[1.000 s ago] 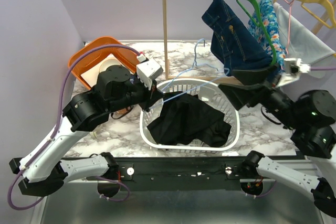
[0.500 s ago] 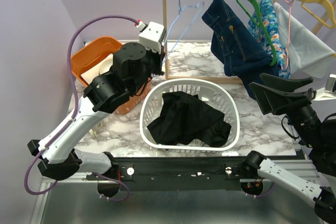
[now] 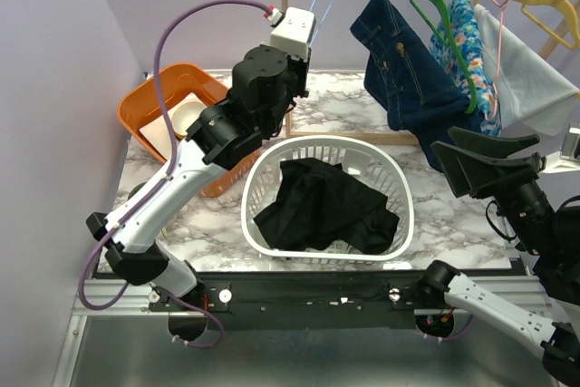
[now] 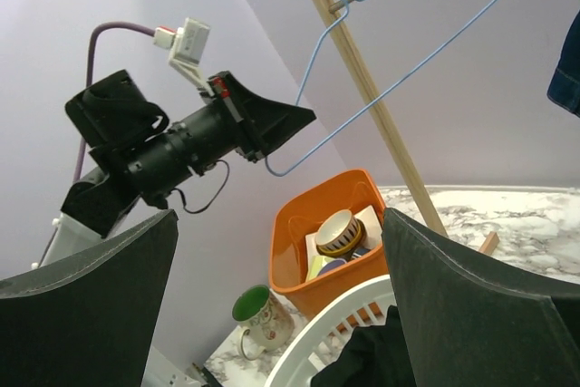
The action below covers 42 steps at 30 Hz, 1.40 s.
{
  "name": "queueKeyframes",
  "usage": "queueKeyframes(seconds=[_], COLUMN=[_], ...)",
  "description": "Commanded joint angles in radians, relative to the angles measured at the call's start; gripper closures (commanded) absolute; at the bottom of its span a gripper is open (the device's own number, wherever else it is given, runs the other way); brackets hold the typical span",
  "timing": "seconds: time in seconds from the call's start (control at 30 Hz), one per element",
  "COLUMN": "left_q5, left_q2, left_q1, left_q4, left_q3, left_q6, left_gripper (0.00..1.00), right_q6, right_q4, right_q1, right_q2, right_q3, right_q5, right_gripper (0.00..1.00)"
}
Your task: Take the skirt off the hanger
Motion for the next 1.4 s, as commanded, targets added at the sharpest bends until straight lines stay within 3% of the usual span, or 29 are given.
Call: queueKeyframes(seconds=[0.0,0.37,0.4,0.43,0.53,0.7,0.9,1.0,1.27,1.37], left_q5=[-0.068,-0.048,-0.040,-0.016,0.017,0.067,0.168,0.215,0.285,0.334], left_q2=[0.049,0.081,0.081,0.081,0.069,0.035,-0.034,-0.065,-0.295,-0.396], left_q1=[0.000,0.006,0.006,0.006,0.006,0.006,0.006,0.006,0.006,0.006], left_q4=[0.051,0.034,0.019,0.009,-0.017,-0.034,-0.112,-0.148,-0.089,-0.044], left_q3=[0.046,0.008,0.013,0.014,0.008,-0.026,-0.009,-0.018,-0.279,-0.384], left_q6=[0.020,-0.030,-0.031,-0.033,-0.036,-0.036,-0.053,-0.066,-0.079,-0.051], left_gripper=[1.00,1.00,0.97,0.79,0.61,0.50,0.23,0.01,0.01,0.01], right_q6=[0.021,0.022,0.019,0.012,-0.027,-0.039,-0.120,-0.226,-0.511,-0.591], right_q4=[-0.032,-0.066,-0.071,-0.080,-0.085,-0.089,-0.141,-0.180,-0.215,-0.245], right_q1=[-0.004,-0.004,-0.004,-0.004,-0.004,-0.004,-0.002,-0.002,-0.005,-0.023], right_q2=[-0.001,-0.008,-0.004,0.000,0.006,0.012,0.100,0.198,0.460,0.574], right_q3=[-0.006,-0.022,-0.020,-0.016,-0.013,-0.006,0.069,0.141,0.413,0.515], right_q5=[0.002,0.028,0.034,0.043,0.057,0.087,0.198,0.340,0.520,0.502], right_gripper=[0.00,0.00,0.00,0.00,0.00,0.00,0.01,0.01,0.01,0.06])
